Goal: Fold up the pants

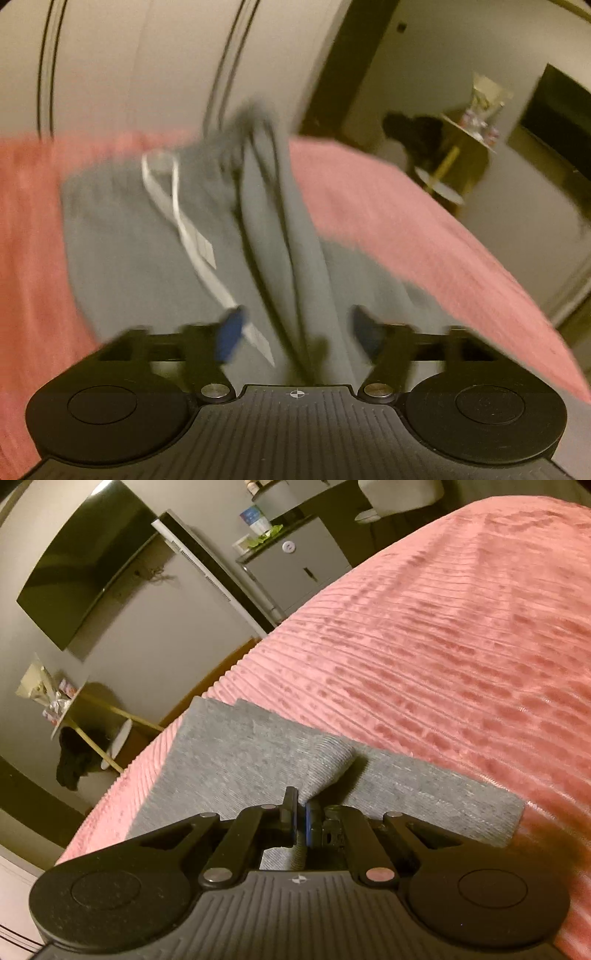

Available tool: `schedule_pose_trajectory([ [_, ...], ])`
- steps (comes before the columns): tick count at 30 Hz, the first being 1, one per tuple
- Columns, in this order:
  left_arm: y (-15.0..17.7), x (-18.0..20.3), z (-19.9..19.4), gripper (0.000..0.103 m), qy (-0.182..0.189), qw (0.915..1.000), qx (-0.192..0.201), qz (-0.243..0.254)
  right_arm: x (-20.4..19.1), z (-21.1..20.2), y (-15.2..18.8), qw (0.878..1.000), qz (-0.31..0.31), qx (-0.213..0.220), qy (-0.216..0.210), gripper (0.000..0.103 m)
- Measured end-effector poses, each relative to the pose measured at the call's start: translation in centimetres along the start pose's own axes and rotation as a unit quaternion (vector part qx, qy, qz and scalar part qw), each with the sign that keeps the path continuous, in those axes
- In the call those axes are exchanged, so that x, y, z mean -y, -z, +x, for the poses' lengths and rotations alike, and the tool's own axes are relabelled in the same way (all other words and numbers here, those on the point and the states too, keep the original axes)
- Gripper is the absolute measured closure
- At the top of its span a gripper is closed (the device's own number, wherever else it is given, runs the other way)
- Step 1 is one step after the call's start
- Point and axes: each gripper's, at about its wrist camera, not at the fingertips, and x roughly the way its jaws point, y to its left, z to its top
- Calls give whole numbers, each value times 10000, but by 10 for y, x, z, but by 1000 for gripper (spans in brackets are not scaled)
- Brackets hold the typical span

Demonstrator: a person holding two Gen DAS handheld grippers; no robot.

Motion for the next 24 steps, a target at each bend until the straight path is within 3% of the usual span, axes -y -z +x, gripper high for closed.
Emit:
schedule_pose_trajectory([
  [4,-50,20,41,14,-438,9977,268,441,-6,3,6,9998,-160,25,72,95],
  [6,-61,35,67,14,-794,9935,161,804,-9,5,7,9997,-230,44,111,95],
  [9,-64,44,99,20,-1414,9839,-151,1084,-8,6,7,9997,-233,46,101,95],
  [10,-61,44,103,28,-1484,9826,-227,1092,-8,6,6,9997,-214,40,93,95],
  [11,-59,43,106,38,-1388,9834,-315,1128,-8,6,6,9998,-189,41,84,95],
  [13,-55,37,103,92,-1112,9865,-372,1147,-8,6,6,9998,-184,52,77,95],
  [17,-54,12,81,94,-918,9934,-131,671,-7,7,5,9999,-142,41,56,95],
  [20,-57,-22,44,95,-471,9982,355,-84,-3,6,2,10000,36,-20,-28,95],
  [22,-53,-46,17,95,-271,9961,623,-560,-1,6,1,9999,112,-54,-61,95],
  [24,-41,-70,-5,94,-315,9938,694,-810,-2,5,1,9999,104,-49,-44,95],
])
